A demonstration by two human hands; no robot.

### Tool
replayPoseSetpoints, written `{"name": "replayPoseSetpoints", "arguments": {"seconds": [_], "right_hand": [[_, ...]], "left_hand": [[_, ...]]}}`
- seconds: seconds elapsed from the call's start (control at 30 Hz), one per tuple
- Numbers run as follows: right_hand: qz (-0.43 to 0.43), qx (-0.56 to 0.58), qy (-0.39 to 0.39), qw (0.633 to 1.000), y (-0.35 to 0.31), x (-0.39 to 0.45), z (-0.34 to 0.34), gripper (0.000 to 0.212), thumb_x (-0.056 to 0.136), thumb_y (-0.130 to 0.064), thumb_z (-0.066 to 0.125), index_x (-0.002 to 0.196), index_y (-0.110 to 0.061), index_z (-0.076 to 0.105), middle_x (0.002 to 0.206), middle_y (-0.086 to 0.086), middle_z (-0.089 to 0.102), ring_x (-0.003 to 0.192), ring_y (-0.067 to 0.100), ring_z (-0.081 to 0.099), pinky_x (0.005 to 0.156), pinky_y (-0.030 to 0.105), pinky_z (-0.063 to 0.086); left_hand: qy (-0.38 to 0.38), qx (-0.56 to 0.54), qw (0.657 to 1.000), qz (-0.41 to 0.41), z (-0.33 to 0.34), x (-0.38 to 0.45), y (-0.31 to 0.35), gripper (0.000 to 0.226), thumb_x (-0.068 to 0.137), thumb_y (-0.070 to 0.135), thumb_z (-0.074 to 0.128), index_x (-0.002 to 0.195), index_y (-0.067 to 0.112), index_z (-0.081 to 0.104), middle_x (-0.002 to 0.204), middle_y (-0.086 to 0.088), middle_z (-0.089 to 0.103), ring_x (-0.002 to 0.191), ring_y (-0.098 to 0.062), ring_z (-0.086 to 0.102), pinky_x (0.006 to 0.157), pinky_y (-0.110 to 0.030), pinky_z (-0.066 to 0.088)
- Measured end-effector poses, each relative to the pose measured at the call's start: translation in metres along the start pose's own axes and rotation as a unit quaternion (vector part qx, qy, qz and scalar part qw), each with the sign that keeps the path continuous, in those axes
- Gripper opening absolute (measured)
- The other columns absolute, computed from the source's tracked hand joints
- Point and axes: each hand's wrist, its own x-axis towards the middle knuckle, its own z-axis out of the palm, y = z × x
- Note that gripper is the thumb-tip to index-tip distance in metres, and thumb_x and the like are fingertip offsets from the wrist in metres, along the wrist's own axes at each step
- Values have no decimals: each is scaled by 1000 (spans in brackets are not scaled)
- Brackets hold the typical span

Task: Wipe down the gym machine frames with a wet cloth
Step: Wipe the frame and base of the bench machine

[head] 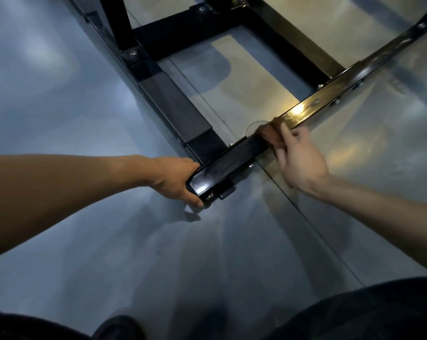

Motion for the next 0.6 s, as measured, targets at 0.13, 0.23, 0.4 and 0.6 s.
{"name": "replayPoseSetpoints", "arguments": {"seconds": [0.13, 0.23, 0.4, 0.6], "right_hand": [[-175, -17, -134, 975, -75, -47, 14, 73, 103, -28, 52, 165, -24, 14, 148, 7, 27, 82, 36, 62, 66, 44, 47], [-252, -34, -135, 958, -83, -49, 14, 72, 104, -29, 50, 165, -25, 13, 152, 6, 28, 80, 31, 58, 58, 40, 40], [-165, -57, -43, 984, -9, 9, 5, 71, 99, -24, 52, 164, -30, 22, 151, 8, 35, 93, 39, 65, 66, 41, 49], [5, -22, 0, 1000, -5, 13, 1, 64, 102, -24, 49, 159, -18, 22, 150, 9, 36, 90, 43, 66, 67, 48, 54]], "left_hand": [[-1, -25, 1000, 13, 2, 3, 1, 77, 70, 78, 73, 124, 29, 50, 118, 4, 54, 102, -18, 59, 94, -38, 53], [5, -43, 998, 36, 3, 5, -1, 71, 69, 74, 77, 123, 37, 50, 115, 7, 54, 100, -15, 59, 93, -34, 53], [-6, -29, 1000, 0, 7, 3, -2, 93, 65, 89, 65, 136, 31, 45, 128, 7, 52, 114, -18, 58, 100, -39, 52], [-14, -46, 999, 2, 0, -1, 3, 88, 68, 82, 72, 134, 28, 48, 127, 7, 55, 113, -18, 58, 100, -39, 51]]}}
